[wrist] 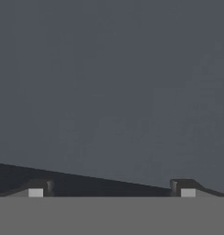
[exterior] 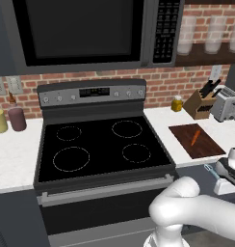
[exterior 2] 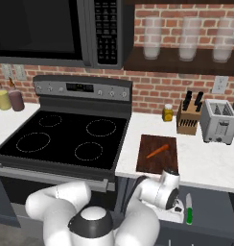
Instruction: Place the appropriate cutting tool for cutting the carrot skin on the cutting board.
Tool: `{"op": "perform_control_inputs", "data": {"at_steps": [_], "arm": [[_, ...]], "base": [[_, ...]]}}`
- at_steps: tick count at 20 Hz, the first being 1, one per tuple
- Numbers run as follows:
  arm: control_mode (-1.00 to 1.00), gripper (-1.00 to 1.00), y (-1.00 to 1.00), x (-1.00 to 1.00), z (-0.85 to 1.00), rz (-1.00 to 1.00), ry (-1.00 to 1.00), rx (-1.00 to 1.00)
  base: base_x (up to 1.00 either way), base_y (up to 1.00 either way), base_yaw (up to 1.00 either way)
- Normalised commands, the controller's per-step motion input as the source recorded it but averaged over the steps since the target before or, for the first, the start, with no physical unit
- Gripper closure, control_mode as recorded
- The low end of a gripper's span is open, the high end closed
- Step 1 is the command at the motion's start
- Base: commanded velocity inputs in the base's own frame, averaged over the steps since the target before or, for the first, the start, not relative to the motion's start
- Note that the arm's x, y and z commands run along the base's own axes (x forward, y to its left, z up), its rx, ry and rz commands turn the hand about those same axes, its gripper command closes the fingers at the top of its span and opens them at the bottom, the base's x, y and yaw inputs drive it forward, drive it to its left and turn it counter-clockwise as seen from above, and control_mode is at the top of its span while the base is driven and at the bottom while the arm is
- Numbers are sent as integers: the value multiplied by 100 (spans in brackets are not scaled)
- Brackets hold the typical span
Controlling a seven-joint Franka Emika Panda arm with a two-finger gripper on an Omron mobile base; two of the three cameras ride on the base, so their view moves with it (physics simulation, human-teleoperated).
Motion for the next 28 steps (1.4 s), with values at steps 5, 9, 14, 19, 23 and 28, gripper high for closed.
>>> {"op": "perform_control_inputs", "data": {"at_steps": [5, 9, 14, 19, 23, 28], "arm": [[-100, -100, 0, -41, -7, -2, 1, 0], [-100, -100, 0, -62, 0, -6, 1, 0], [-100, -100, 0, -63, 0, -7, 3, 0], [-100, -100, 0, -69, 0, -5, 1, 0], [-100, -100, 0, -49, 0, -2, 0, 0], [-100, -100, 0, -27, 30, 0, 0, 0]], "base": [[0, 0, 0], [0, 0, 0], [0, 0, 0], [0, 0, 0], [0, 0, 0], [0, 0, 0]]}}
